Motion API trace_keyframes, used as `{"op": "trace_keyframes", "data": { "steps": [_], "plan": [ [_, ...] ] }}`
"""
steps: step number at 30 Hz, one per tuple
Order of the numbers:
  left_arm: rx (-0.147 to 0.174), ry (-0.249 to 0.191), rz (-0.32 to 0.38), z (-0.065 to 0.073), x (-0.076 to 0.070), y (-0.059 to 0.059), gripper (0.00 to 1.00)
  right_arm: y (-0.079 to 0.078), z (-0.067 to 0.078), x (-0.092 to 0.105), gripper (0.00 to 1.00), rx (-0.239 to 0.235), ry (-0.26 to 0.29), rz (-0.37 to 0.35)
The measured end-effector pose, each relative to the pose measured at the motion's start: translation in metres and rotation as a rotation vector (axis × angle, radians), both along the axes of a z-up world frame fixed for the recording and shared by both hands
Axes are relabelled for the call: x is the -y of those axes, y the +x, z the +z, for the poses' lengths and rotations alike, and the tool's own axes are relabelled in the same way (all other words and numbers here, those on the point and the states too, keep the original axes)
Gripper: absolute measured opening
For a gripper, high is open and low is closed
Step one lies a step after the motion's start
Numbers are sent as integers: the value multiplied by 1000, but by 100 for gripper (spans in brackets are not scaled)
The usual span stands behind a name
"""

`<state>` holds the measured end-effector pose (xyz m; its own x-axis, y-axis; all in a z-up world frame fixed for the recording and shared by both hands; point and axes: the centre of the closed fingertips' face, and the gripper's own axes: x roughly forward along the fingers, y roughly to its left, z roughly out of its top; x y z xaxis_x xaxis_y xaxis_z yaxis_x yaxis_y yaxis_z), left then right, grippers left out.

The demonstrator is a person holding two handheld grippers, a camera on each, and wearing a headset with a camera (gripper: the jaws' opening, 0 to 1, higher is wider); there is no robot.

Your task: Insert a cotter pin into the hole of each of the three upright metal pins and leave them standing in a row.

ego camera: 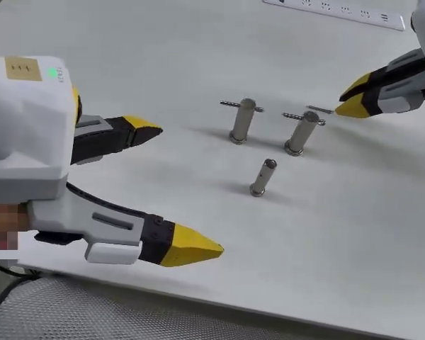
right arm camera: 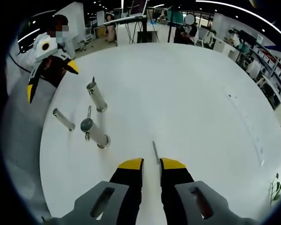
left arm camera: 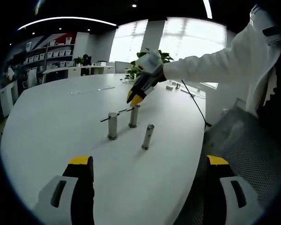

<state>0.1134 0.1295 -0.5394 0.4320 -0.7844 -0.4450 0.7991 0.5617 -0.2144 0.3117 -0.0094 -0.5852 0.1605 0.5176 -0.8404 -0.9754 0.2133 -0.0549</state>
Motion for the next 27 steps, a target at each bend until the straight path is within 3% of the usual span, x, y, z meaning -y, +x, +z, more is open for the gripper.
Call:
{"op": "trace_keyframes", "data": {
  "steps": [11,20,27],
  "plan": [
    [-5,14,-21,-4,3,-3,97,9,-13,-6,4,6,-86,56],
    [-12,1,10,-4,-4,2,96,10,-20,-7,4,3,-119,63],
    [-10,-13,17,-1,0,3,96,12,-25,-5,1,-25,-125,49]
  ]
}}
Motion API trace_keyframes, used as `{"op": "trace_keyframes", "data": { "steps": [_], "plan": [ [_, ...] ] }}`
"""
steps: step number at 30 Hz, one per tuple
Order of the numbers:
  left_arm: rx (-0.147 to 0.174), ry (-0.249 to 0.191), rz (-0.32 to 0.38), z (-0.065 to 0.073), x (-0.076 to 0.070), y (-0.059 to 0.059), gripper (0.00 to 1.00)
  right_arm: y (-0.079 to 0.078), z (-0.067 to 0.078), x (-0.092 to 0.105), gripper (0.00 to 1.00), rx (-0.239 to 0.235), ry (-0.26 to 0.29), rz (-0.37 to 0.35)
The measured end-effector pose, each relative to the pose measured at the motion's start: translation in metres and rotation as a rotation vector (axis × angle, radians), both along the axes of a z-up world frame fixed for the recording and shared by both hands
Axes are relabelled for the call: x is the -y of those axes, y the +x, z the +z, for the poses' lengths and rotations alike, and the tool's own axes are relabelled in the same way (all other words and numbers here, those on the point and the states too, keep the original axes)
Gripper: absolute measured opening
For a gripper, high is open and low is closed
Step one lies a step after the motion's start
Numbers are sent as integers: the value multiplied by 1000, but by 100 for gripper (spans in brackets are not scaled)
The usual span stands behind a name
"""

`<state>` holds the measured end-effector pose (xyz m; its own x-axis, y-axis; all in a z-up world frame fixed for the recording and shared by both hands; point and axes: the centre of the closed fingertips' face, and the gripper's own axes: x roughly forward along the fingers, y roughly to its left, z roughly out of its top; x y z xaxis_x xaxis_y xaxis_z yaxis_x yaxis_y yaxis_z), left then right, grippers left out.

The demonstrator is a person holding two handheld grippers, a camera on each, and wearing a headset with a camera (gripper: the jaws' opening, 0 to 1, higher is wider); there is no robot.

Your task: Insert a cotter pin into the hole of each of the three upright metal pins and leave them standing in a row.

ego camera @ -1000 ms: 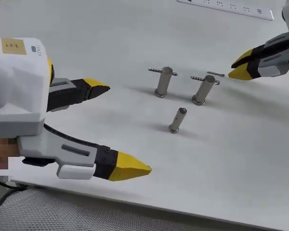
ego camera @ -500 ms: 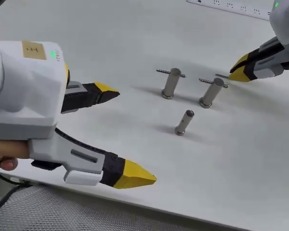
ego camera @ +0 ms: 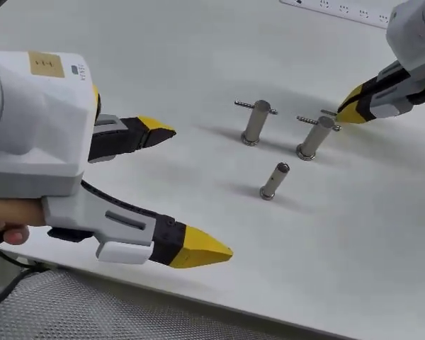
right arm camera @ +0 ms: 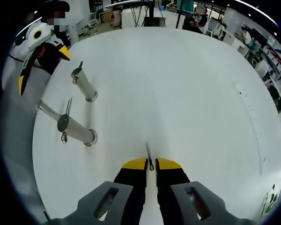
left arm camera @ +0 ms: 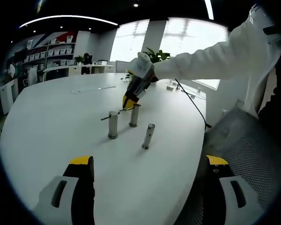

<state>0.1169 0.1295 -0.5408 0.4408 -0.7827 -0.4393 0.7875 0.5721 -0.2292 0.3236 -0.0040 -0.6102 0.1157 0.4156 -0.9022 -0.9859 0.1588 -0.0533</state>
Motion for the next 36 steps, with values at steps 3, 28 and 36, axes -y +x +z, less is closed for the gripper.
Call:
{"op": "trace_keyframes", "data": {
  "steps": [3,28,36],
  "plan": [
    [3,6,-3,0,0,1,96,0,-1,0,1,-9,-8,-11],
    [10,8,7,3,-8,16,94,5,-3,1,0,23,-137,23],
    [16,5,20,6,-9,15,92,4,-3,2,0,27,-139,1]
  ]
}}
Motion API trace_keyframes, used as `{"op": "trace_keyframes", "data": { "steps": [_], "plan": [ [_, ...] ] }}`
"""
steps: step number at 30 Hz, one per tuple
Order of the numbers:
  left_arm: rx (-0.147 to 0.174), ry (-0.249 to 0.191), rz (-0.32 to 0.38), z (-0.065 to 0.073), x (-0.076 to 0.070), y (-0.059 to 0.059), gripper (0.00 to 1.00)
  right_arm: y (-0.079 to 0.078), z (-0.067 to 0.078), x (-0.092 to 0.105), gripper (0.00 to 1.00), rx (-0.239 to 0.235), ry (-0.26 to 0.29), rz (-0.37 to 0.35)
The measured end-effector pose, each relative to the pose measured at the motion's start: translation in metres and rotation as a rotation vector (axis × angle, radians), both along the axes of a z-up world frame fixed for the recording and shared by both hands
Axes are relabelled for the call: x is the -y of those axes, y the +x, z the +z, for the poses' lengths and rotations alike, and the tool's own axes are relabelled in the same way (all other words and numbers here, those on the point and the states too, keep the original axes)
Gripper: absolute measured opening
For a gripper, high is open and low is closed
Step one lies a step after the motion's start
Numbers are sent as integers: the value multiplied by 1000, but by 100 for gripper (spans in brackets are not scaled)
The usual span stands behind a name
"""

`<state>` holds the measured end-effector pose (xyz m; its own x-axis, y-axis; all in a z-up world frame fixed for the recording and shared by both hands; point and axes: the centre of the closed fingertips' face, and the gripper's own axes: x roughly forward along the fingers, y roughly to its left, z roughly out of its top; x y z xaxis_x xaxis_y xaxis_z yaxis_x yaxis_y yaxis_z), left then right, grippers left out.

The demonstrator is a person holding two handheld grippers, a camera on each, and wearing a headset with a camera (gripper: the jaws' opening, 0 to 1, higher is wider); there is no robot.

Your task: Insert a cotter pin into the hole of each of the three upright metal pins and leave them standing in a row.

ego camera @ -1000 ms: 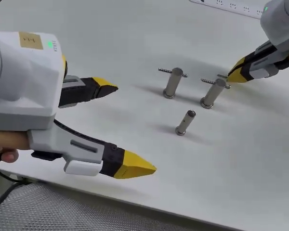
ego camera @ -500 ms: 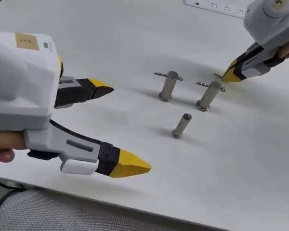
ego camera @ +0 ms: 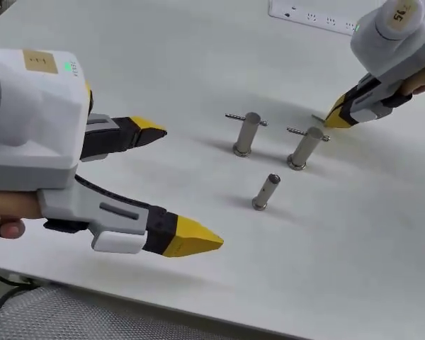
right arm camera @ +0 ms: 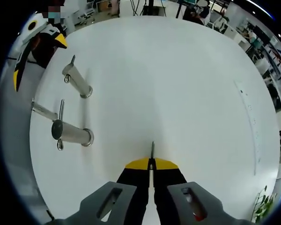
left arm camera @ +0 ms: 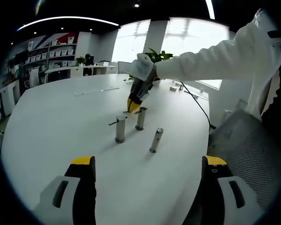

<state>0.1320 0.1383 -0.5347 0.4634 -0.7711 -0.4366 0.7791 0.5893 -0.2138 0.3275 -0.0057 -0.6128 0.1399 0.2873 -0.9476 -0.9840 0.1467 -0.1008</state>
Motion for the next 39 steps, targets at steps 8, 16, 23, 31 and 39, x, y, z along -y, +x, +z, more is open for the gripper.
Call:
{"op": "trace_keyframes", "data": {
  "steps": [8,16,23,31,39],
  "plan": [
    [16,-69,42,15,-9,1,91,-11,16,-4,0,19,15,60],
    [25,-83,53,20,-13,3,88,-24,33,-7,0,60,56,81],
    [34,-97,58,24,-20,9,87,-44,55,-7,0,122,140,101],
    [-8,-136,80,25,-16,18,74,-67,79,-7,0,226,210,129],
    [-48,-185,91,32,-8,24,63,-92,118,-32,0,372,370,146]
  ]
}}
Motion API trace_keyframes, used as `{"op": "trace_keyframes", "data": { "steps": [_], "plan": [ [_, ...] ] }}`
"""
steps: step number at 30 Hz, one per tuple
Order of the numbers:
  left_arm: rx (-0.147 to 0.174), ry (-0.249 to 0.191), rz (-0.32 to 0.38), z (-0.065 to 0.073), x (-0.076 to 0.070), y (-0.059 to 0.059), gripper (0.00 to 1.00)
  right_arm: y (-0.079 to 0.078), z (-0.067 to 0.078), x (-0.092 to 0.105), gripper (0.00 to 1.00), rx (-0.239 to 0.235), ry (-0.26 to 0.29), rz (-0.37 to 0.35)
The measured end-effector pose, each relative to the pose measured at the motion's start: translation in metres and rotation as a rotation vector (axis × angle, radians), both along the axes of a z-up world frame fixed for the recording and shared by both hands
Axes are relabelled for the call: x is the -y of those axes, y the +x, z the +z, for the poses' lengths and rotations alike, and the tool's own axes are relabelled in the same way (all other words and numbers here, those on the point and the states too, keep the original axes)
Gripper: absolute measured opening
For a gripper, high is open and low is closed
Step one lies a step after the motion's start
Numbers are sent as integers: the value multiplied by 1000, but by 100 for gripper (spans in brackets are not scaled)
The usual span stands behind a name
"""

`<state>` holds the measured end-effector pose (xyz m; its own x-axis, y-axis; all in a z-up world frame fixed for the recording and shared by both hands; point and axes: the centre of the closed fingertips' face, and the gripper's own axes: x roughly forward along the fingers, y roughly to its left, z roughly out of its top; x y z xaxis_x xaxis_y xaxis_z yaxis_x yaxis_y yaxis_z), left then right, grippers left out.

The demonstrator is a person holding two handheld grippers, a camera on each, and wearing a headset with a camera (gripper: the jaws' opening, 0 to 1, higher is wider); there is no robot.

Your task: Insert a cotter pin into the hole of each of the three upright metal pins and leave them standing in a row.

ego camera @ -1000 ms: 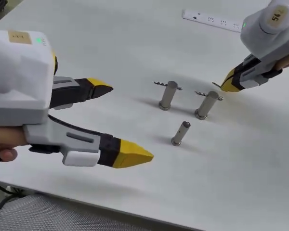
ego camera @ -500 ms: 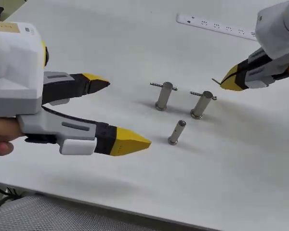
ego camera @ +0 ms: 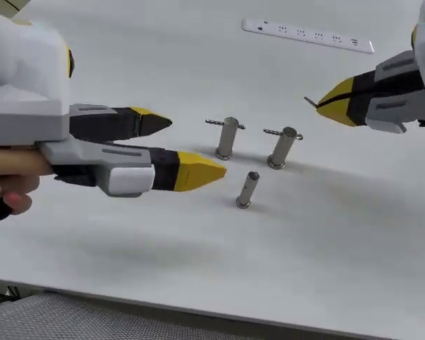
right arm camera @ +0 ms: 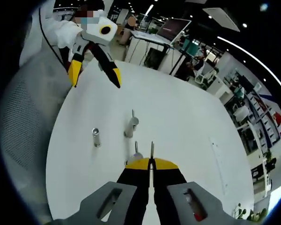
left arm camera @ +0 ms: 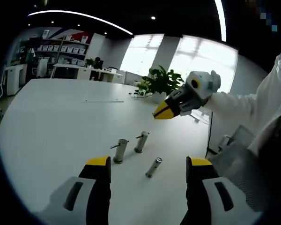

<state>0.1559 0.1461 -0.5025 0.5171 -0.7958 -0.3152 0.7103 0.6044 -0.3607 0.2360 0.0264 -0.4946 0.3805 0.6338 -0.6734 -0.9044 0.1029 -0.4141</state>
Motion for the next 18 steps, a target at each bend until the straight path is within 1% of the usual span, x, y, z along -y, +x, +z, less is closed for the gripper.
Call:
{"op": "trace_keyframes", "data": {
  "steps": [1,2,3,4,5,6,7,8,10,11,12,13,16,18],
  "plan": [
    [1,-7,1,1,1,-2,60,-3,4,-3,0,9,13,1],
    [9,-18,-1,5,6,1,59,-8,11,-7,0,36,29,7],
    [16,-21,-3,11,14,9,58,-11,14,-10,0,48,34,11],
    [16,-24,-8,14,17,11,57,-13,16,-11,0,63,36,15],
    [8,-32,-19,18,24,13,54,-16,19,-14,0,90,36,24],
    [4,-38,-27,20,28,14,52,-19,21,-16,0,100,36,32],
    [4,-42,-37,22,34,16,49,-21,22,-18,0,101,41,33],
    [4,-45,-42,24,38,17,46,-25,24,-21,0,109,46,42],
    [-10,-49,-58,26,47,18,40,-29,26,-24,0,127,51,55],
    [-20,-47,-71,26,53,17,35,-31,26,-26,0,128,54,58],
    [-21,-44,-77,26,55,17,30,-35,28,-29,0,135,59,64],
    [-24,-45,-83,26,60,18,27,-37,28,-31,0,138,61,69],
    [-39,-60,-89,27,65,20,24,-44,27,-36,0,145,62,82],
    [-41,-72,-94,30,70,21,22,-49,24,-39,0,147,58,93]
  ]
}}
